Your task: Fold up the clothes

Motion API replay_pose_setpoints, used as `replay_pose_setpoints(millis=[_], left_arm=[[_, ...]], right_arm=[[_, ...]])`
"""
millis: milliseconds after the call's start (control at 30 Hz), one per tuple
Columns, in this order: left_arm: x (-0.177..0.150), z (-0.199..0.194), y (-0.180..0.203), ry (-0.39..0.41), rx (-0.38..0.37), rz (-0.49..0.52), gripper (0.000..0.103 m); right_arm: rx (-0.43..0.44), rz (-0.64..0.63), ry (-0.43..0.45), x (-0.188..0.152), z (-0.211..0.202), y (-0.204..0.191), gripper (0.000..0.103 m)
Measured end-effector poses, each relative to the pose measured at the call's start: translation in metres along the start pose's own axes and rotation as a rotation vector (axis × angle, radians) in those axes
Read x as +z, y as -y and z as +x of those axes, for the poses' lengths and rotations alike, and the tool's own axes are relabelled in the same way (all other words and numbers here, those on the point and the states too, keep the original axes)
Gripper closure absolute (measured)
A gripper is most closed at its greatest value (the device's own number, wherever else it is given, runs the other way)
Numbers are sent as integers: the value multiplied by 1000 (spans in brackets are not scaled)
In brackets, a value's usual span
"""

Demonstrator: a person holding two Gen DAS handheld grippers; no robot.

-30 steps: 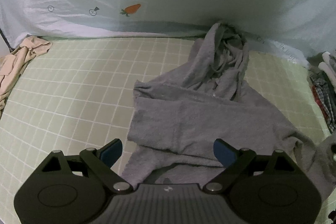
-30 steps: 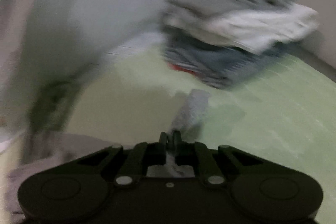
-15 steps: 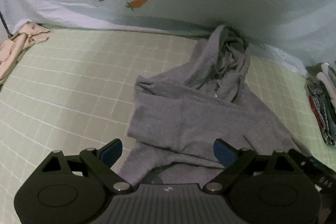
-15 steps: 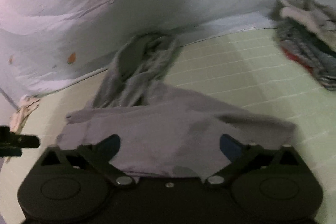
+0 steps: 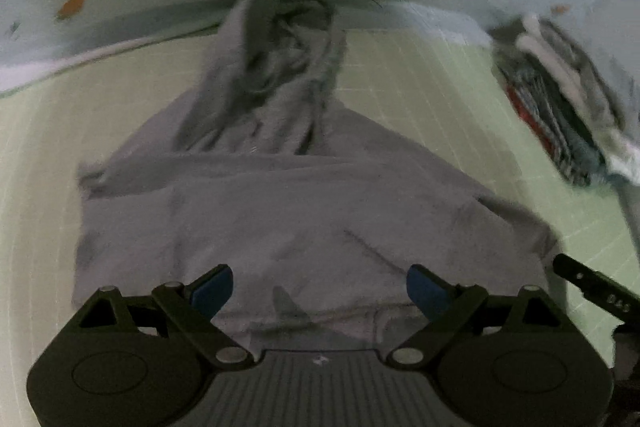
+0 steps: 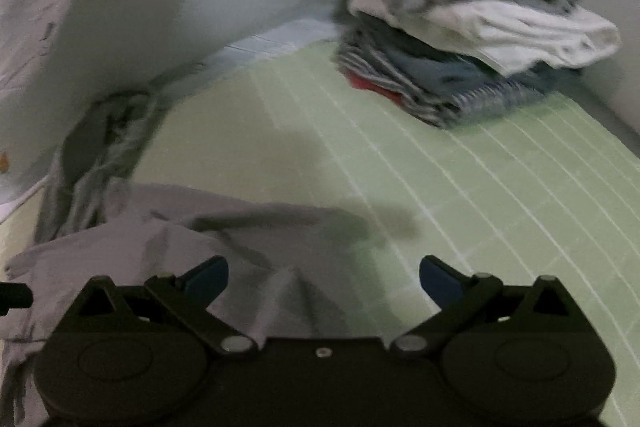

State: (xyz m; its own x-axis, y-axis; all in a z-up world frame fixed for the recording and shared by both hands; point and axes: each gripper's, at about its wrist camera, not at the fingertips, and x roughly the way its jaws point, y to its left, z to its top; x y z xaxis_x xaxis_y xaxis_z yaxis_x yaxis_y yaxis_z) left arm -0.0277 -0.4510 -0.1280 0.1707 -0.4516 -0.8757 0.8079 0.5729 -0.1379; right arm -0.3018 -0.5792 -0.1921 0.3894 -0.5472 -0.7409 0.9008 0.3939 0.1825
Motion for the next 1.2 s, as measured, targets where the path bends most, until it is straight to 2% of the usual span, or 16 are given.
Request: replay_pose_setpoints(millis=[200, 333, 467, 567, 633, 667, 733, 767, 967, 1133, 1200], left_arm=[[13, 29, 23, -18, -80, 75, 13], [22, 50, 36, -30, -95, 114, 34], [26, 67, 36, -64, -77, 65, 39], [24, 72, 34, -60, -61, 30, 48], [22, 70, 32, -51, -45, 23, 66], [21, 69, 30, -47, -39, 19, 71], [21, 63, 24, -33, -39, -7, 97], [21, 59, 21, -25, -39, -21, 101], [19, 17, 6, 98, -45, -54, 103], [21, -30, -4, 234, -22, -45, 103], [21, -40, -10, 254, -23, -39, 103]], right_arm=[[-36, 43, -32, -4, 6, 11, 0], [-49, 52, -46, -4, 8, 12, 0], [-59, 59, -57, -5, 10, 13, 0], [-67, 64, -66, -6, 11, 13, 0], [-72, 66, -71, -7, 11, 14, 0], [-71, 62, -67, -7, 9, 12, 0], [-70, 53, -57, -8, 4, 9, 0], [-70, 49, -52, -8, 2, 7, 0], [-67, 23, -24, -9, -13, -2, 0], [-64, 1, 0, -10, -25, -11, 0], [-66, -10, 4, -13, -30, -14, 0]])
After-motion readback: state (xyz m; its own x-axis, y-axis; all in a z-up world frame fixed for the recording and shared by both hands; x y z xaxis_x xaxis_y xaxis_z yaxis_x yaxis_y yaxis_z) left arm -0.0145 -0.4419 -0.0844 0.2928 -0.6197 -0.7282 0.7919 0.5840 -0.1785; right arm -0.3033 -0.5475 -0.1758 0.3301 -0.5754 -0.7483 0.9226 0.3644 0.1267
